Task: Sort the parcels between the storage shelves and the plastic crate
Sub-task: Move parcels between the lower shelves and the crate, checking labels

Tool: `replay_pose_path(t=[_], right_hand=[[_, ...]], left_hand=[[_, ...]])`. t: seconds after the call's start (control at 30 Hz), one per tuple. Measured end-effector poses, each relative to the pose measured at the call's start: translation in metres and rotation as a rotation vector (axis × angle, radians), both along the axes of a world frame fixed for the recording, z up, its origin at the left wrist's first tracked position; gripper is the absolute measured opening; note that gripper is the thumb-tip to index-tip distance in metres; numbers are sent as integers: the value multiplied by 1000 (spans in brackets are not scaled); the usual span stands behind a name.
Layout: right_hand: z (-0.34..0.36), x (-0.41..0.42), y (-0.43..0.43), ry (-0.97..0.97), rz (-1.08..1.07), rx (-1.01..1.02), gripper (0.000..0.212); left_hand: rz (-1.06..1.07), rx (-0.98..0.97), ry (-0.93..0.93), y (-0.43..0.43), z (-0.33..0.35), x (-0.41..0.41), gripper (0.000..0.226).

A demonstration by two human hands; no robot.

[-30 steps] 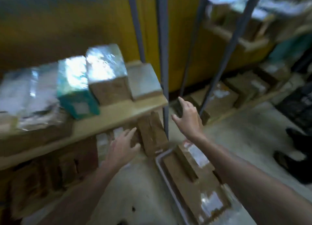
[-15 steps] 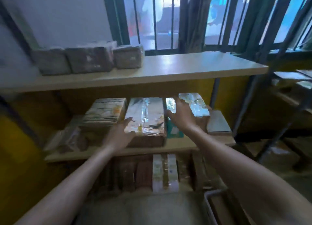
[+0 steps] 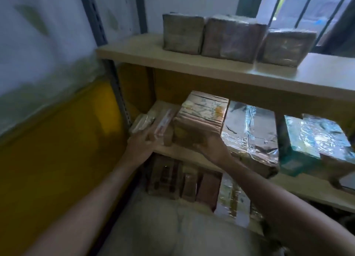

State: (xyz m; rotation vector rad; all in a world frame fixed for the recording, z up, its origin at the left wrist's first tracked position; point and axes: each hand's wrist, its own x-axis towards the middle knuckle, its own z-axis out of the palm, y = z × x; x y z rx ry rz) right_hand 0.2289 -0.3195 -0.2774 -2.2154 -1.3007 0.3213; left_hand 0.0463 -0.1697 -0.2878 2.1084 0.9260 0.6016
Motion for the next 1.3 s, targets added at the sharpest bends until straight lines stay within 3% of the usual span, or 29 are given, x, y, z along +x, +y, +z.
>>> replay_pose_path(t=[0.07,0.17,0.33,0.47,0.6,0.7,0.73,0.8,0.9,0.97,1.17,1.23,1.3], right_hand=[[-5,9,16,-5,42,-13,56],[-14,9,60,50,125,11,55],[-49,-12,138,128,230,-41,24],[-80,-21,189,23,232,-103,22],[-101,-28,230,-108,198,-136,34],[-115,-35,260,-229,223,-290,75],[-122,-37,268,-281,234,-391,79],[-133,-41,275,-388,236,-517,79],[-131,-39,274,-420,191,-462,68],[-118,-32,271,-257,177,-297,51],[-56,-6,267,718,156,7,32],[-41,1,269,916,62,79,26],[-30,2,269,969,-10,76,23]], left_hand=[[31,-45,23,6,-16,-2,20],[61,-105,8,26,-42,-7,33],[177,-231,-66,73,-68,-17,43],[206,-341,-63,122,-94,-15,48],[145,-455,-60,164,-117,1,51],[100,-536,-47,187,-134,14,50],[90,-572,-59,192,-138,17,54],[78,-637,-89,195,-146,19,63],[81,-549,-81,193,-148,16,65],[66,-472,-144,194,-142,14,67],[-26,-283,-249,205,-108,18,87],[23,-349,-270,204,-94,23,87],[1,-485,-342,199,-84,24,82]])
